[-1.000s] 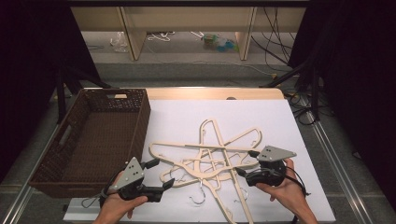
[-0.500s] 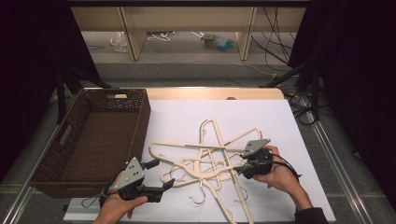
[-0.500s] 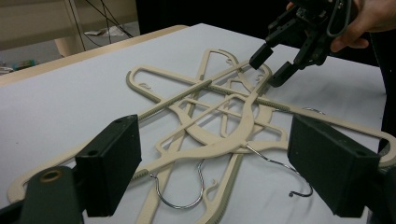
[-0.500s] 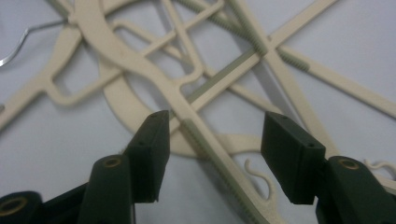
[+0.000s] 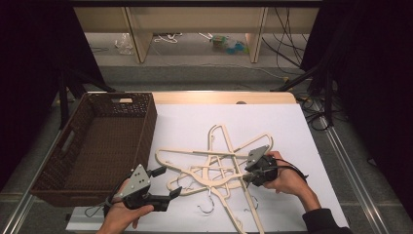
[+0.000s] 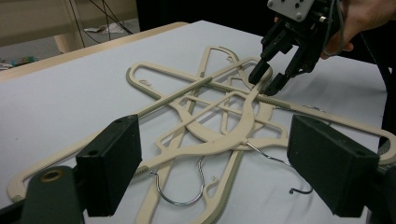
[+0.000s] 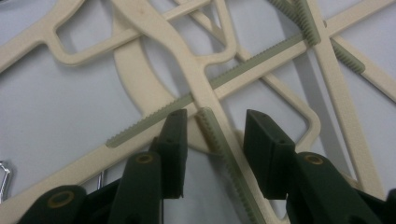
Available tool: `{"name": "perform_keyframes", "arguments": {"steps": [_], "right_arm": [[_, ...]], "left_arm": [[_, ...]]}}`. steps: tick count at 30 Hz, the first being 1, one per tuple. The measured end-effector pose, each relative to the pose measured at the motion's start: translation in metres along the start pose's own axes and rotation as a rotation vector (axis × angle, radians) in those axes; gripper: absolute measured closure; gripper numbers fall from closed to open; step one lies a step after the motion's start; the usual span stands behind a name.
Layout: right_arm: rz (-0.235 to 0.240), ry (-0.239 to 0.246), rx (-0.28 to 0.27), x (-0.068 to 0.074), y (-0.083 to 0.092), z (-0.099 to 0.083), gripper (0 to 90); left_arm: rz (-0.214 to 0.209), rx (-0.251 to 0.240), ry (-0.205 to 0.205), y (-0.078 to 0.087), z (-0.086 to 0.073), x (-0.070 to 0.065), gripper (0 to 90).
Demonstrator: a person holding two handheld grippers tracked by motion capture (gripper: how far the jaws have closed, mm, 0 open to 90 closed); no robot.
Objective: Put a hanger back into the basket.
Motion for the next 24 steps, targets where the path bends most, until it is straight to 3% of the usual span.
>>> {"name": "perform_keyframes", "arguments": {"steps": [3, 4, 10, 14, 20, 21, 24], "right_arm": [[0.014, 0.011, 0.023, 0.002, 0.001, -0.003, 69.3], [0.013, 0.045, 0.052, 0.003, 0.002, -0.006, 71.6], [0.020, 0.127, 0.103, 0.010, 0.004, -0.007, 75.8], [0.022, 0.134, 0.101, 0.011, 0.003, -0.007, 75.9], [0.024, 0.203, 0.097, 0.013, 0.003, -0.006, 79.6], [0.028, 0.228, 0.096, 0.014, 0.004, -0.006, 79.9], [0.041, 0.217, 0.071, 0.018, 0.016, -0.002, 80.1]], "left_arm": [[0.000, 0.005, -0.004, 0.000, 0.000, -0.001, 17.7], [-0.002, 0.005, -0.005, 0.000, 0.000, -0.001, 17.7], [0.000, 0.006, -0.003, 0.000, -0.001, 0.000, 17.8], [0.001, 0.006, -0.006, -0.001, -0.001, 0.000, 18.0], [0.004, 0.025, -0.008, -0.006, -0.002, -0.001, 18.0], [0.012, 0.038, -0.019, -0.007, -0.002, -0.001, 18.1], [0.013, 0.059, -0.052, -0.015, -0.003, -0.002, 20.5]]}}
Point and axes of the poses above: each handheld gripper's, and its own axes: y roughly backward along the jaws, z roughly out of its top, x roughly to its left, the point moved 6 cm from there along -y, roughly forward along the jaws, and after that the axes turned 6 degrees about x, right-handed, at the moved point
